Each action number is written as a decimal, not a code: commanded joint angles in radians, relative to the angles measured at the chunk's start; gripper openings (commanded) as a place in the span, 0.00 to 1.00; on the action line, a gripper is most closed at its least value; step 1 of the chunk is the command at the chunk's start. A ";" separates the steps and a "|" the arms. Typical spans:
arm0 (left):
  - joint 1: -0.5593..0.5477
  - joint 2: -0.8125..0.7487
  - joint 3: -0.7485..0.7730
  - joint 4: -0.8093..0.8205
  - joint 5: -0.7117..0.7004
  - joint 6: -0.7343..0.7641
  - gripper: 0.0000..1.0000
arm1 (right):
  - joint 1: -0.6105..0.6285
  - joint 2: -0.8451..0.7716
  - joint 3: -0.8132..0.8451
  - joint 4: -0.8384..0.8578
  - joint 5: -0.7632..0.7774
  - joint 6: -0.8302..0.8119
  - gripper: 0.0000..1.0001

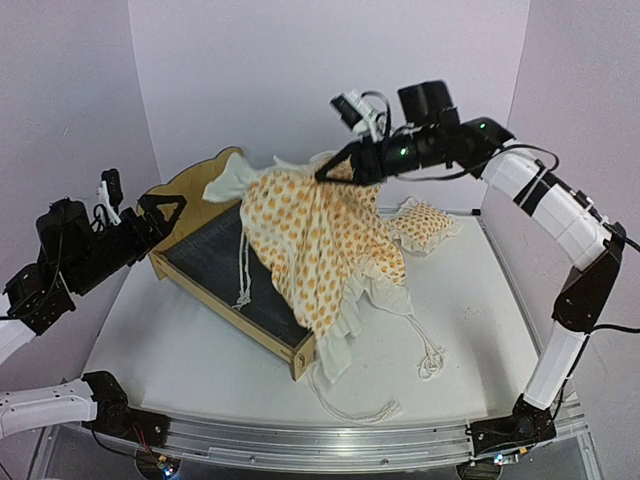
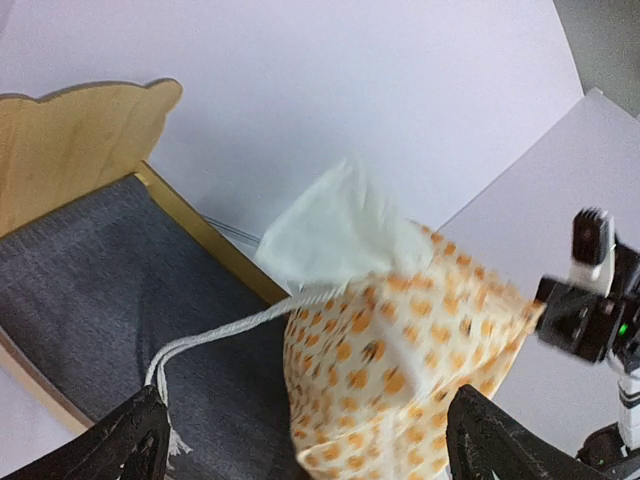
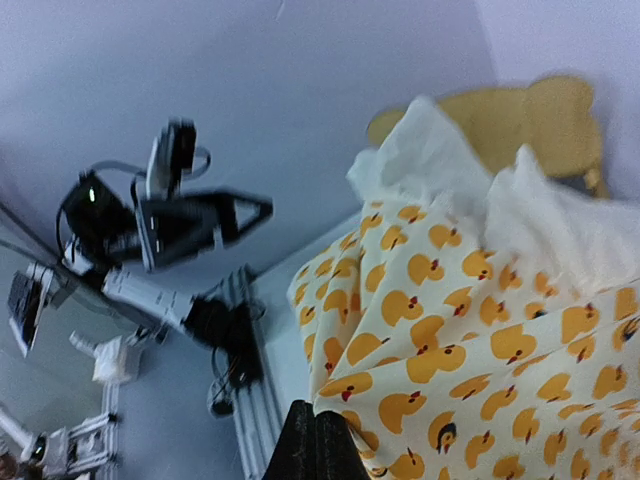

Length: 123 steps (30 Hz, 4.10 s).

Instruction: Set up the pet bed

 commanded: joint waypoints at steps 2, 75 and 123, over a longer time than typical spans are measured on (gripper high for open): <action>0.002 -0.065 0.011 -0.121 -0.158 0.005 0.97 | 0.027 -0.118 -0.336 -0.141 -0.206 -0.059 0.03; 0.035 0.795 1.114 0.039 0.937 0.304 0.00 | -0.327 -0.313 -0.297 0.278 0.130 0.497 0.00; 0.236 0.754 0.522 -0.159 0.225 0.428 0.94 | -0.297 0.066 -0.242 -0.354 0.388 0.203 0.98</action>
